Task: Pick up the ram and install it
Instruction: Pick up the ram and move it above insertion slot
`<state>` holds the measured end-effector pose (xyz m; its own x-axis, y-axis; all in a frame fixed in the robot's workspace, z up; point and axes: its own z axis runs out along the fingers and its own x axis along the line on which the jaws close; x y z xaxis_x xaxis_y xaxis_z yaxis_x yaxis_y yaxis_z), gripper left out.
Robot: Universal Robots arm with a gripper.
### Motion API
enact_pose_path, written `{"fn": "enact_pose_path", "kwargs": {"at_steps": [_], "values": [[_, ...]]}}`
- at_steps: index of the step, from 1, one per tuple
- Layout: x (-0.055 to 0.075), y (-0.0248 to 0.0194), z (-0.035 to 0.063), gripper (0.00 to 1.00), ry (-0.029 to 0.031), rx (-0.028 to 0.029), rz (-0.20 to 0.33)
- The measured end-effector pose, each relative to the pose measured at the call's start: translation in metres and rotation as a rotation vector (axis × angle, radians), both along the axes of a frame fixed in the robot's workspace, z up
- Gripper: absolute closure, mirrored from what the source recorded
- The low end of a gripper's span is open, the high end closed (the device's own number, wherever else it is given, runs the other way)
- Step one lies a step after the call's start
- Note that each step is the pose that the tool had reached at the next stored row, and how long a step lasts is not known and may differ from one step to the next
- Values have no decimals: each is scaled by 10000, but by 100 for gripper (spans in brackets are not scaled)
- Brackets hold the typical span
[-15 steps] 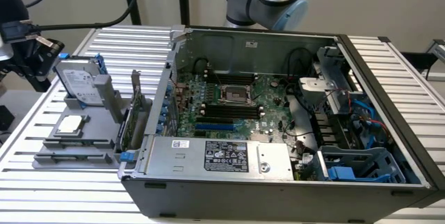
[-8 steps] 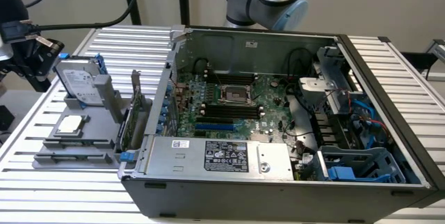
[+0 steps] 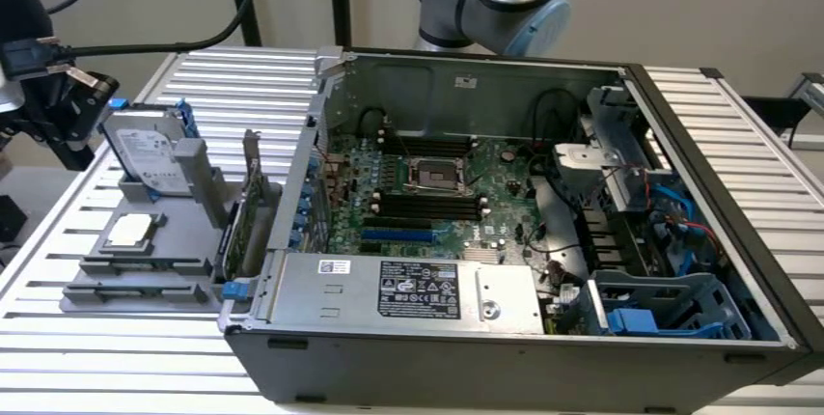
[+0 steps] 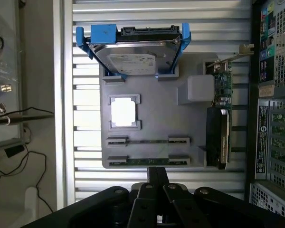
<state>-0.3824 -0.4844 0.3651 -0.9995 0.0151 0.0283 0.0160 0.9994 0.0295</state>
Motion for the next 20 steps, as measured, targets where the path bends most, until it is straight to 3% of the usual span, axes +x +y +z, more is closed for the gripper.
{"fn": "enact_pose_path", "kwargs": {"at_steps": [2, 20], "values": [[0, 0, -1, 89, 1, 0, 187], [0, 0, -45, 89, 0, 0, 3462]]}}
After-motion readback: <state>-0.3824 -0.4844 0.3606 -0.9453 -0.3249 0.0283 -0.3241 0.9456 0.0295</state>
